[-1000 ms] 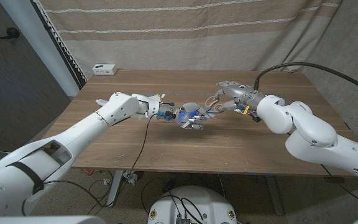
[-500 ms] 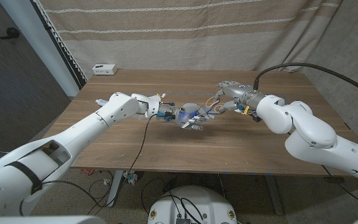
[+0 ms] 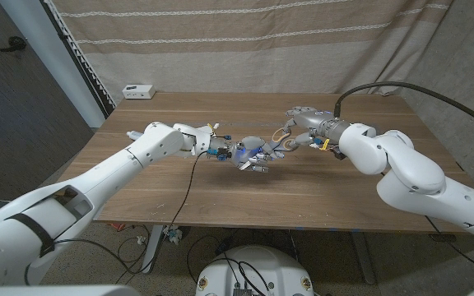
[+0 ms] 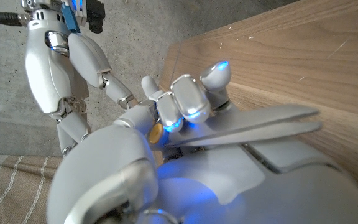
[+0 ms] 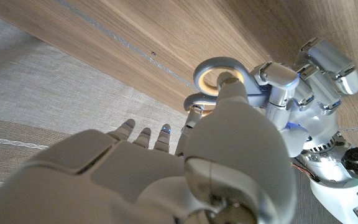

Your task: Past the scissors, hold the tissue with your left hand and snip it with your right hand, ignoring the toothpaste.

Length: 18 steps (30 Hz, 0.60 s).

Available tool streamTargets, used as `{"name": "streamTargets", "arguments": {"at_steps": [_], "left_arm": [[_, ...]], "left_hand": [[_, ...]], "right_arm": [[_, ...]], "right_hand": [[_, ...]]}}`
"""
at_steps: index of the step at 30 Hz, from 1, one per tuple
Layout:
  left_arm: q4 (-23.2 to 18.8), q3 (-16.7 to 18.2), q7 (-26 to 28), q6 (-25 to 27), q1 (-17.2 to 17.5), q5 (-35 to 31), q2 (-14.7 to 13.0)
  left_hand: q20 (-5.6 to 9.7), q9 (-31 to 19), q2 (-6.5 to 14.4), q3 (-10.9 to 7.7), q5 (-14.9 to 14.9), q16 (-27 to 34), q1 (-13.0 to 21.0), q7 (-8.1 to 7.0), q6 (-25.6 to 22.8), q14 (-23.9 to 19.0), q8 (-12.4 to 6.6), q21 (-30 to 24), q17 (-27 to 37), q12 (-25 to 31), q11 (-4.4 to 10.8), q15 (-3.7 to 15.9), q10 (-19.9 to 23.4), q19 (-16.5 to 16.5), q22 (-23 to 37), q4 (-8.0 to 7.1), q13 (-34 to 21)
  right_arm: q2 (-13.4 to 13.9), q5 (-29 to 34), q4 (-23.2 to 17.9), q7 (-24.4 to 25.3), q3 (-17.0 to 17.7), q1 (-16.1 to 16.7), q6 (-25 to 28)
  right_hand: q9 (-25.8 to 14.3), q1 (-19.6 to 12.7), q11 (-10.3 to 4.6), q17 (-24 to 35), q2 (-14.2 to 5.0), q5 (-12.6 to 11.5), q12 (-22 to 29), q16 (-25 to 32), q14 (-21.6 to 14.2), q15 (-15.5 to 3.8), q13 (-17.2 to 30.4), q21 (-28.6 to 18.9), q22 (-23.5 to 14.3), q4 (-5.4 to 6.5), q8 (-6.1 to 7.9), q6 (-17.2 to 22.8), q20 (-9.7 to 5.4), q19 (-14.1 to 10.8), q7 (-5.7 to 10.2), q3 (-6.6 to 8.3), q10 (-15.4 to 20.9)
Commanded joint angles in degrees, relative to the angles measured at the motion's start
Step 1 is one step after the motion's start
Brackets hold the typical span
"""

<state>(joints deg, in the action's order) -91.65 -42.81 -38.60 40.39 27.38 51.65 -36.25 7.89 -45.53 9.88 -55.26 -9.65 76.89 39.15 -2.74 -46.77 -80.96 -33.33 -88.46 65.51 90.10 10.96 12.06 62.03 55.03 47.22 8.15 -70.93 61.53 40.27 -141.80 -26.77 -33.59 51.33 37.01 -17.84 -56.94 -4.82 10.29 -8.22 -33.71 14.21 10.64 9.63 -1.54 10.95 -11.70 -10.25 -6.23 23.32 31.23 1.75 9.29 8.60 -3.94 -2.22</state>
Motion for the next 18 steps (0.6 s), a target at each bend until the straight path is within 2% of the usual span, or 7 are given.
{"name": "streamTargets", "arguments": {"at_steps": [1, 9, 12, 14, 18], "left_arm": [[-0.56, -0.07, -0.03, -0.24, 0.23, -0.35, -0.40], [-0.88, -0.27, -0.67, -0.43, 0.20, -0.45, -0.54], [-1.26, -0.46, -0.51, -0.18, -0.03, -0.80, -0.73], [-1.36, -0.46, -0.39, 0.06, -0.08, -0.76, -0.77], [-1.31, -0.77, -0.85, -0.03, -0.33, -1.11, -0.88]], "left_hand": [[4.20, -0.13, 0.01, -0.17, -0.34, -0.09, 0.55, 0.69, -0.54, -0.31, -0.02, -0.70, 0.39, 0.02, 0.17, -0.01, -0.46, -0.08, 0.25, 0.12, -0.18], [4.20, -0.09, 0.01, -0.25, -0.33, 0.00, 0.53, 0.75, -0.45, -0.15, -0.01, -0.49, 0.75, 0.05, 0.18, -0.03, -0.60, -0.50, 0.08, 0.07, -0.20], [4.19, -0.10, 0.02, -0.28, -0.34, -0.08, 0.54, 0.85, -0.50, -0.11, -0.05, -0.77, 0.70, 0.05, 0.15, -0.02, -0.65, -0.27, 0.40, 0.08, -0.20], [4.19, -0.09, 0.03, -0.31, -0.34, -0.05, 0.55, 0.92, -0.56, -0.16, -0.07, -0.77, 0.76, 0.05, 0.15, -0.02, -0.66, -0.30, 0.44, 0.08, -0.20], [4.20, -0.06, 0.03, -0.34, -0.34, 0.10, 0.56, 0.88, -0.53, -0.25, -0.06, -0.77, 0.98, 0.07, 0.20, -0.03, -0.60, -0.32, 0.47, 0.08, -0.19]], "right_arm": [[-0.71, 1.88, 0.30, -3.19, -0.11, -0.99, -1.77], [-1.35, 3.58, 0.96, -3.92, -0.08, -0.90, -3.20], [-1.72, 3.73, 1.33, -3.63, 0.28, -0.63, -3.82], [-1.81, 4.12, 1.48, -3.82, 0.35, -0.58, -4.08], [-1.90, 5.98, 1.72, -4.86, -0.02, -0.73, -4.59]], "right_hand": [[0.01, 0.09, -0.49, 0.08, 0.39, -0.34, 0.29, 0.36, 4.30, -1.41, 0.07, -0.24, -0.14, 0.07, 0.43, 0.88, 0.31, 0.01, -0.02, -0.45, 0.61], [0.18, 0.22, -0.32, 0.09, 0.46, -0.43, 0.23, 0.33, 4.23, -1.47, 0.07, -0.22, -0.15, 0.19, 0.28, 0.70, 0.27, -0.11, -0.10, -0.69, 0.71], [0.41, 0.19, -0.67, 0.09, 0.47, -0.57, 0.56, 0.41, 3.75, -1.69, 0.06, -0.32, -0.13, 0.27, 0.86, 2.38, 0.26, -0.65, -0.44, -0.96, 1.89], [0.71, -0.27, -1.50, 0.05, 0.52, -0.79, 1.05, 0.53, 2.96, -2.07, 0.03, -0.49, -0.07, 0.09, 1.66, 4.62, 0.08, -1.64, -0.94, -1.15, 3.65], [0.91, -0.56, -2.01, 0.04, 0.54, -0.92, 1.12, 0.50, 2.78, -2.12, 0.02, -0.41, -0.05, -0.02, 1.70, 4.92, 0.07, -1.74, -0.80, -1.24, 4.15]]}}
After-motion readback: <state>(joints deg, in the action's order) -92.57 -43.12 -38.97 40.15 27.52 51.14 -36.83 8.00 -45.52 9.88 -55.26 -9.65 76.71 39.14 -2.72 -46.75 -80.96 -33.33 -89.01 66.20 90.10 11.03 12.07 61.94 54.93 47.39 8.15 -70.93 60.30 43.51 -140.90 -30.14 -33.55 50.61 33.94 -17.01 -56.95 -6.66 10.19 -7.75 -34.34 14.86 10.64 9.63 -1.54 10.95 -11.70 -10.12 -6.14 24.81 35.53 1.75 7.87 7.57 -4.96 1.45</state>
